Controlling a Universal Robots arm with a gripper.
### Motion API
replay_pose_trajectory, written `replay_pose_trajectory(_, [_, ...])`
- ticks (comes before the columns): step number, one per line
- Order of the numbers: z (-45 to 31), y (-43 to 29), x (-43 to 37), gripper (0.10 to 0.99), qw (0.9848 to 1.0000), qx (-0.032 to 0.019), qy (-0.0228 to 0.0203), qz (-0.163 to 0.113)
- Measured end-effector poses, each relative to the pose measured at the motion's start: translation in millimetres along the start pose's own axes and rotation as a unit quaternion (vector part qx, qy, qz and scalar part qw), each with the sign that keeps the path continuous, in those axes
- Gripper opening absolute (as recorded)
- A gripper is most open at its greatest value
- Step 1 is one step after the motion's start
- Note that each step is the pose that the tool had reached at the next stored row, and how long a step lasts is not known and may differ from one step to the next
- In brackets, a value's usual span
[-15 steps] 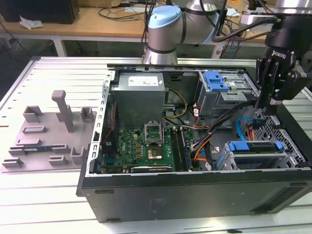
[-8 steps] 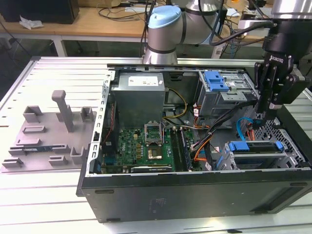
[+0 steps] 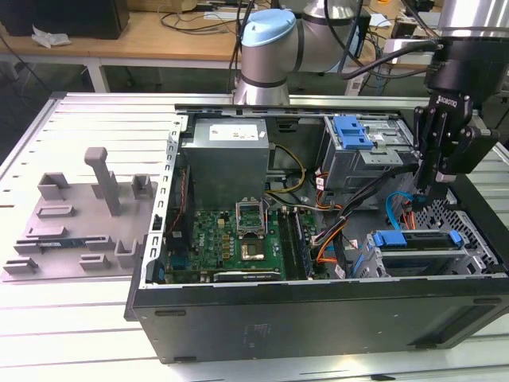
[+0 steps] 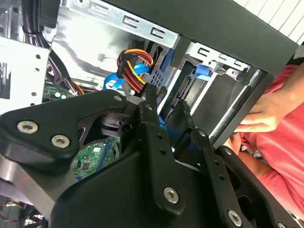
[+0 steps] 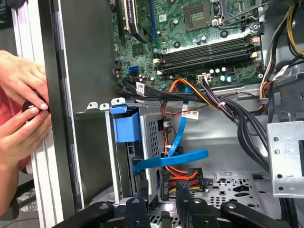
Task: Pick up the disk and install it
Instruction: 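Insert the first disk wire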
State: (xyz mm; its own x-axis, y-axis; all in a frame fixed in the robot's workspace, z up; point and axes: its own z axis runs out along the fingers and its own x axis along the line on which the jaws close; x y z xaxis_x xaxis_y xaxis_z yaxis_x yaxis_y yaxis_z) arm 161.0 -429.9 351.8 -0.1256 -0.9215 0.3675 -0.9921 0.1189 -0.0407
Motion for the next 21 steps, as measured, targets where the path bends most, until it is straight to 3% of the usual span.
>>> replay_pose_trajectory(3, [1.9, 1.1, -6.5, 0.361, 1.0, 0.0021, 0.0088, 0.001])
replay_pose_trajectory(8, [5.2, 4.1, -13.9, 0.361, 0.9999, 0.0057, 0.0159, 0.002])
replay_pose_trajectory(18, [7.7, 5.5, -15.1, 0.361, 0.9997, 0.0082, 0.0217, -0.001])
replay_pose_trajectory(20, [7.9, 5.5, -15.8, 0.345, 0.9996, 0.0099, 0.0276, -0.002])
replay_pose_trajectory(21, [8.0, 5.5, -15.9, 0.278, 0.9995, 0.0104, 0.0295, -0.003])
